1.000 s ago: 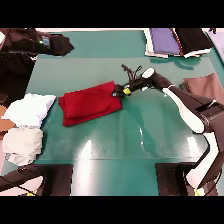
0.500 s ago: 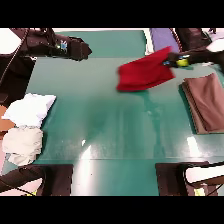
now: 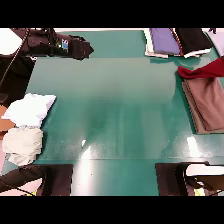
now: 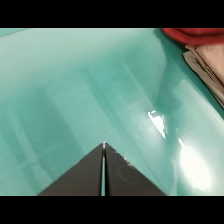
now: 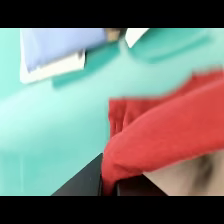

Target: Fold the shirts.

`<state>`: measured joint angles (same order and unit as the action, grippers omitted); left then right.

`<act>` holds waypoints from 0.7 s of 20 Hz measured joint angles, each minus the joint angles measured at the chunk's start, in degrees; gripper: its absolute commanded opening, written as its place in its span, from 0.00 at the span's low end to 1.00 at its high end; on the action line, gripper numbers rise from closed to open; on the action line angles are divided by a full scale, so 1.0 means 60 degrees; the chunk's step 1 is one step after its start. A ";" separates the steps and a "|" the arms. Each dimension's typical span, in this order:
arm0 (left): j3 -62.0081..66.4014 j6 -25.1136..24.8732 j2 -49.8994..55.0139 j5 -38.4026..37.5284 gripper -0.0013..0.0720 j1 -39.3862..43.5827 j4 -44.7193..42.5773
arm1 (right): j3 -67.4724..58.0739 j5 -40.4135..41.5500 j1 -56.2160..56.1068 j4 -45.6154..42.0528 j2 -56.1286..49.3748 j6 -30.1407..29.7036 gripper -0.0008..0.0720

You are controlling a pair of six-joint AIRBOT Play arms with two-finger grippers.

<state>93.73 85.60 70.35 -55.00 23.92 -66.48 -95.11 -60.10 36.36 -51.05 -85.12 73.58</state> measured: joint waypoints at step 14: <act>0.0000 0.0000 0.0000 -0.0357 0.06 0.0000 0.0109 | -0.2076 -0.0616 0.0171 -0.0601 0.0707 0.0379 0.03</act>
<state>93.73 85.60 70.35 -57.14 23.92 -65.82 -107.57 -63.79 37.39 -54.65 -80.88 75.85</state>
